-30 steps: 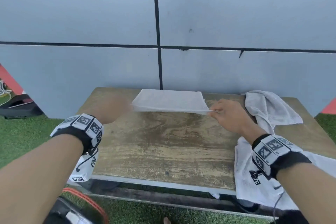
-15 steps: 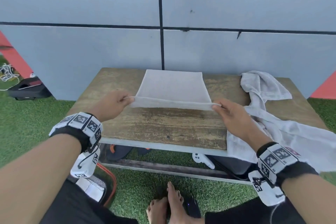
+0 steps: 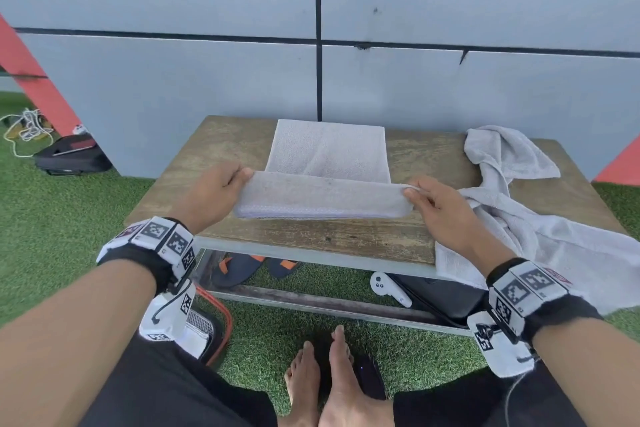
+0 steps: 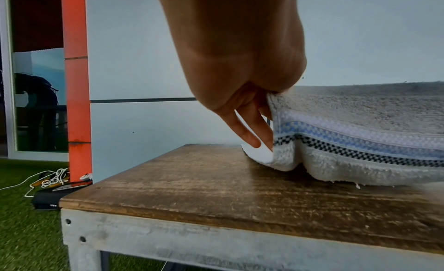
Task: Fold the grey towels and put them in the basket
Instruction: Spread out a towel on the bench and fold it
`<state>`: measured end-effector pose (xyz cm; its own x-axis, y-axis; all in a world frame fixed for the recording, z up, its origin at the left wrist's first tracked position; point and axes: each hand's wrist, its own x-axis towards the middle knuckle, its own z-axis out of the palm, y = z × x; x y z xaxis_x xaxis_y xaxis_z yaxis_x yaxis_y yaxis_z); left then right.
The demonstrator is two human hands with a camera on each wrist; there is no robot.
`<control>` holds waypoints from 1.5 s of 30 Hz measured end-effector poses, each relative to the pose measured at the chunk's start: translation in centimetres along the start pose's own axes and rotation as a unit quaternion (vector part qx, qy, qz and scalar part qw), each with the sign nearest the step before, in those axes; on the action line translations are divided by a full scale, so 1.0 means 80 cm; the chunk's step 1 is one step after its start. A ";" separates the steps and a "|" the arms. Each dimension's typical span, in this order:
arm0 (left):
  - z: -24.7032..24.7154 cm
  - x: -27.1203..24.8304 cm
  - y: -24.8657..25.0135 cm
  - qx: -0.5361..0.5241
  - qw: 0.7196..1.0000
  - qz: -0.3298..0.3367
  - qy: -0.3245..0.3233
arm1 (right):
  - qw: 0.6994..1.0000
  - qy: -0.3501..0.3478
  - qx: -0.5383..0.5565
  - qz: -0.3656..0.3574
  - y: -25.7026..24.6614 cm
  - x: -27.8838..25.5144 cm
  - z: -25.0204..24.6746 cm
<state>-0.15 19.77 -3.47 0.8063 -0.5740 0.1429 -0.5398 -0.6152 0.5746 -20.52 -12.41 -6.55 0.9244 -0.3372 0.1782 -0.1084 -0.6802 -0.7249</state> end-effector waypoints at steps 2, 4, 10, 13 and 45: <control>0.001 -0.008 -0.002 0.003 1.000 -0.004 -0.004 | 1.000 -0.012 0.001 0.011 -0.003 -0.004 0.000; 0.004 -0.013 -0.005 0.002 1.000 -0.010 -0.014 | 1.000 -0.016 0.003 0.021 -0.008 -0.009 -0.002; 0.012 -0.016 -0.016 0.004 0.992 -0.030 -0.119 | 0.990 -0.093 0.075 0.076 -0.015 -0.016 -0.013; 0.012 -0.015 -0.020 -0.006 0.977 -0.048 -0.208 | 0.967 -0.206 0.109 0.103 -0.011 -0.018 -0.017; 0.074 0.001 -0.043 -0.007 0.990 -0.093 -0.103 | 0.965 -0.185 -0.151 0.113 0.037 0.013 0.030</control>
<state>0.33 18.67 -10.24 0.8242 -0.5506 -0.1323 -0.3822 -0.7133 0.5875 -19.04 -13.22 -10.14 0.9260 -0.2815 -0.2515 -0.3720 -0.7938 -0.4812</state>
